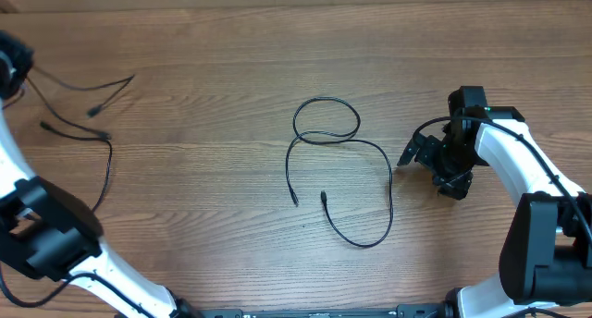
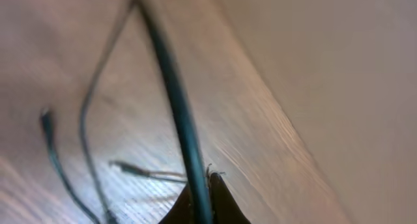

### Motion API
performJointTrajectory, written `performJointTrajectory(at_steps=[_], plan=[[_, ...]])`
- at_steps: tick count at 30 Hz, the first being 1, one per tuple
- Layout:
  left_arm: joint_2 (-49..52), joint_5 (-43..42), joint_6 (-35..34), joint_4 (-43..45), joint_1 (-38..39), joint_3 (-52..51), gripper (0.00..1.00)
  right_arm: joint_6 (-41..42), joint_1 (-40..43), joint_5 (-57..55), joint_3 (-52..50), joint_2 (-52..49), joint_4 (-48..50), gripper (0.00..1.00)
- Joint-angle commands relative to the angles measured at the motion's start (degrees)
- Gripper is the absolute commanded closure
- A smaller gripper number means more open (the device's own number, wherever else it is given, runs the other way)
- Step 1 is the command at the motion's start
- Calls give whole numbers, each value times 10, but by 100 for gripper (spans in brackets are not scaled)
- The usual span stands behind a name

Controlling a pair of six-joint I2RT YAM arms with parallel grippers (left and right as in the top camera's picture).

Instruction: Untangle cables

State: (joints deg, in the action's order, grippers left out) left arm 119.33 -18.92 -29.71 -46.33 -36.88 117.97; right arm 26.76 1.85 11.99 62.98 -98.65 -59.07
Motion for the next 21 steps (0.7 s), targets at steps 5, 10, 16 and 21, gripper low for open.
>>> performJointTrajectory(at_steps=[5,10,16,21], plan=[[37,-30,-247,0,-68,7,96,4,1,-3,0,-2,2,0],[43,-4,-282,-4,-99,7,96,4,1,-3,0,-2,2,0],[43,14,-282,-26,-116,7,23,4,1,-3,0,-2,4,0],[43,7,-254,-49,-116,7,0,4,1,-3,0,-2,4,0]])
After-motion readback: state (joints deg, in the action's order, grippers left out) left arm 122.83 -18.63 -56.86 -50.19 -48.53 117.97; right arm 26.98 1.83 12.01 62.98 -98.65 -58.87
